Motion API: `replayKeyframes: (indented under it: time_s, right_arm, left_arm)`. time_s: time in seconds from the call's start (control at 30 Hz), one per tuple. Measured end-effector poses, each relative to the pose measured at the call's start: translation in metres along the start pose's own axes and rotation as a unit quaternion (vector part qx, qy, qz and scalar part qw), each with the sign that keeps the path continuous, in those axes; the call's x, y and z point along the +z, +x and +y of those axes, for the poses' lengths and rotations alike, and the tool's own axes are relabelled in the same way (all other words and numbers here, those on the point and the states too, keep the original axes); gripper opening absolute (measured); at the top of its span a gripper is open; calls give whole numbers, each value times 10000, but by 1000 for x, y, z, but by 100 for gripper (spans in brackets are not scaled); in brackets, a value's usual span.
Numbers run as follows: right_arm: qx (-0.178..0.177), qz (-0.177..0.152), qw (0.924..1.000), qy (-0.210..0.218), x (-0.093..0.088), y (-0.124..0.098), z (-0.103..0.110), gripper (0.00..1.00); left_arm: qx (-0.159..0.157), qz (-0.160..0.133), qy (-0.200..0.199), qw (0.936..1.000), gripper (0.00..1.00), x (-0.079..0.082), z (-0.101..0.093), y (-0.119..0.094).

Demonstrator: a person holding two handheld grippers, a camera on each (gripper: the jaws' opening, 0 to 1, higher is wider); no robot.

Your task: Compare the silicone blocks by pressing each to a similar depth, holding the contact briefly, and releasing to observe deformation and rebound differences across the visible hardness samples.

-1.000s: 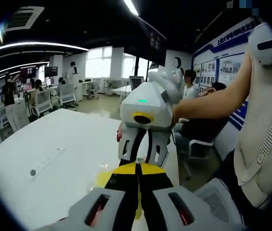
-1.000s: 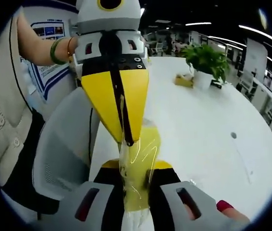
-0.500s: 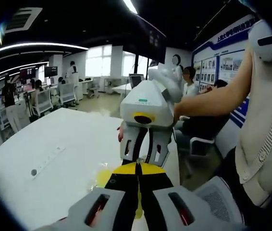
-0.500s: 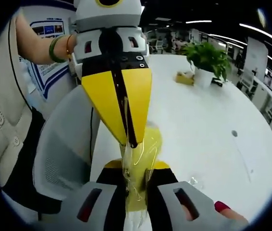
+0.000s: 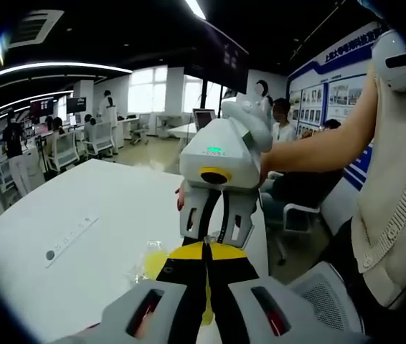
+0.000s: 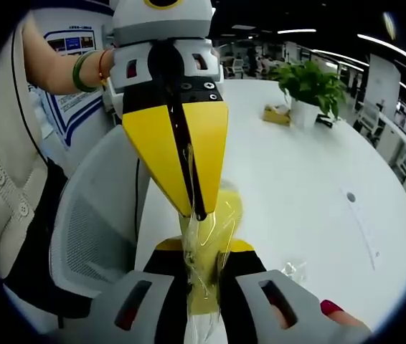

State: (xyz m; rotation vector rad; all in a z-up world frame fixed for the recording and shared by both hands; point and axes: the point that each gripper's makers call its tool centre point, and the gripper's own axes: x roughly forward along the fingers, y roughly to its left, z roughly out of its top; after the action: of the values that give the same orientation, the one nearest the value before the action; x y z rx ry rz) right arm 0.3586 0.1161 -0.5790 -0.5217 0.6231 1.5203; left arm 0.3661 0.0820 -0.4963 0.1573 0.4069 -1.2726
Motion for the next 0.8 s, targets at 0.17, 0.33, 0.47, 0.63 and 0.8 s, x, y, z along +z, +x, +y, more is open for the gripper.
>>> replayKeyframes:
  time_s: [0.17, 0.33, 0.47, 0.63, 0.8]
  right_arm:
    - [5, 7, 10000, 3, 0, 1, 0, 7]
    - [10, 51, 10000, -2, -2, 2, 0, 8]
    - [6, 62, 10000, 76, -3, 3, -1, 10]
    - [-62, 60, 10000, 19, -3, 4, -3, 12]
    - [-145, 53, 9998, -117, -2, 4, -6, 13]
  left_arm:
    - [8, 18, 7, 10000, 0, -1, 0, 0]
    - [26, 58, -16, 10000, 0, -3, 0, 0]
    - [56, 70, -67, 9999, 0, -4, 0, -1]
    - [133, 54, -121, 9998, 0, -4, 2, -2]
    - [175, 48, -243, 9995, 0, -4, 2, -2]
